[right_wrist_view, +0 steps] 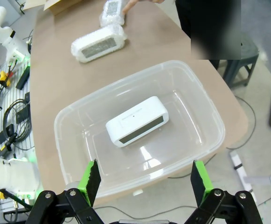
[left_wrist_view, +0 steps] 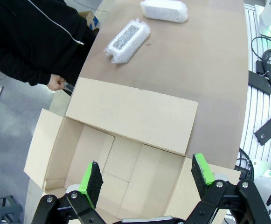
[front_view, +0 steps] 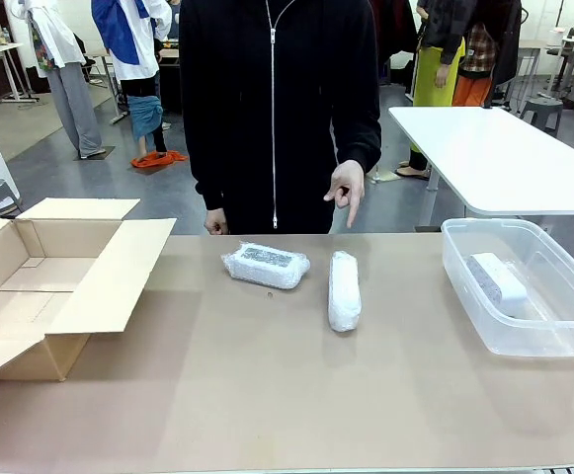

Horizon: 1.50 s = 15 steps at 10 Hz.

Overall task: Separate and place wrapped and unwrapped clocks.
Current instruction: Pick up the Digital clock indicated by the person.

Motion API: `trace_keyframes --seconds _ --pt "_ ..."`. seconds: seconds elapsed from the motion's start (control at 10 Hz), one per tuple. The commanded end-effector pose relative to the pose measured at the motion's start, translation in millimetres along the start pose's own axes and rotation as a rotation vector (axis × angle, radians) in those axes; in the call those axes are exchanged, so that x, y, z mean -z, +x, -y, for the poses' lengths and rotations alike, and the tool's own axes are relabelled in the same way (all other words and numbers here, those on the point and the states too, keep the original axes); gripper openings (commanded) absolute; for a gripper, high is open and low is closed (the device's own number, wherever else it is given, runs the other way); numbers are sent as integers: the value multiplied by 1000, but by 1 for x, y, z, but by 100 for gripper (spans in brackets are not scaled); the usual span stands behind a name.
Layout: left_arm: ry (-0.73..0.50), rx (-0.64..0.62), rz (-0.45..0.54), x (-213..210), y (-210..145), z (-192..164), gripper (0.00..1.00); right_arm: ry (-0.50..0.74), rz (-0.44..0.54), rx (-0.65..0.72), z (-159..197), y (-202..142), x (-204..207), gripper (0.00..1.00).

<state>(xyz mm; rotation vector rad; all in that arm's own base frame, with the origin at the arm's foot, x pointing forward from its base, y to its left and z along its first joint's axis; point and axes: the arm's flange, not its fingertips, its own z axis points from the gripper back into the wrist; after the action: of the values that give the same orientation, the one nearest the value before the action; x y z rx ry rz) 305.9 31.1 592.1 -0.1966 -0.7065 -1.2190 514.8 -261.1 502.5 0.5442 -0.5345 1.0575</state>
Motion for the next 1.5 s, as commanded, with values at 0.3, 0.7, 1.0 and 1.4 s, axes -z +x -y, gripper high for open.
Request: trace_keyframes --seconds 0.3,0.7,1.0,1.4 --pt "-11 12 15 -1 -1 -1 100 2 -2 -9 0 -1 1 100" --pt "39 -92 -78 24 28 1 100 2 -2 -9 0 -1 1 100" --pt "10 -108 -123 54 77 11 100 2 -2 -9 0 -1 1 100" --pt "48 -212 -184 105 143 14 100 2 -2 -9 0 -1 1 100"
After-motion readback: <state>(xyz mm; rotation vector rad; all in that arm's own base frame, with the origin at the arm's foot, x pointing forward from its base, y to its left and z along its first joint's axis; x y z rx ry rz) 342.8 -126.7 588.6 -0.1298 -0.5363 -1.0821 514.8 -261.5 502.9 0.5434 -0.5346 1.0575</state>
